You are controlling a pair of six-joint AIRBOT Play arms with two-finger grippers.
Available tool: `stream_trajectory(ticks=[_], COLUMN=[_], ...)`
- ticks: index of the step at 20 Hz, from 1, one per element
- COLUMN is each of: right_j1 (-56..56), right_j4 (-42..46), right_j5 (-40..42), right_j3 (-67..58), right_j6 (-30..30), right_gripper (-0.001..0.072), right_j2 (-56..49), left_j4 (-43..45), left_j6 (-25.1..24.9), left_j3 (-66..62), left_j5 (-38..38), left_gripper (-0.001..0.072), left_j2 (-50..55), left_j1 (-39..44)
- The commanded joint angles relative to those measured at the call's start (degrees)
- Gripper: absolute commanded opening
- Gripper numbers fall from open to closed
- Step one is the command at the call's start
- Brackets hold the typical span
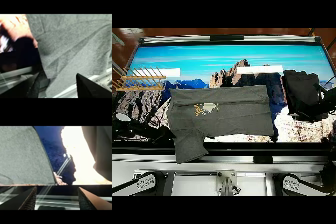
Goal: Fold the shirts.
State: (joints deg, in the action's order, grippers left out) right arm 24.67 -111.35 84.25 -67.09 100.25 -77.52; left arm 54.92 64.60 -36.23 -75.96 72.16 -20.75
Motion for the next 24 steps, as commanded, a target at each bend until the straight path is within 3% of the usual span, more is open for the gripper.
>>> stream_trajectory(ticks=[1,11,12,14,15,17,21,24], right_j1=[0.1,0.1,0.1,0.1,0.1,0.1,0.1,-0.4], right_j4=[-0.8,-0.8,-0.8,-0.7,-0.7,-0.3,-0.8,-6.4], right_j5=[-0.2,0.3,0.3,0.2,0.2,0.9,5.0,3.2], right_j3=[0.2,0.2,0.2,0.2,0.2,0.5,9.0,17.8], right_j6=[-1.0,-1.7,-1.7,-1.7,-1.9,-2.1,0.9,3.5], right_gripper=[0.062,0.062,0.062,0.062,0.062,0.062,0.062,0.0621], right_j2=[0.1,0.1,0.1,0.1,0.1,0.1,0.1,0.1], left_j4=[-0.3,-2.0,-2.1,-2.1,-2.1,-2.1,-2.1,-2.1], left_j6=[-2.0,-2.4,-2.4,-2.4,-2.4,-3.7,-5.9,-5.9], left_j3=[1.3,1.3,1.3,1.3,1.3,1.3,1.3,1.2], left_j5=[2.3,6.2,6.2,6.0,5.9,4.7,2.4,2.4], left_gripper=[0.0503,0.0494,0.0417,0.0355,0.0216,0.0031,0.003,0.003], left_j2=[0.1,2.7,2.7,2.7,2.7,2.7,2.7,2.7], left_j1=[0.2,3.6,3.7,3.7,3.7,3.6,3.6,3.6])
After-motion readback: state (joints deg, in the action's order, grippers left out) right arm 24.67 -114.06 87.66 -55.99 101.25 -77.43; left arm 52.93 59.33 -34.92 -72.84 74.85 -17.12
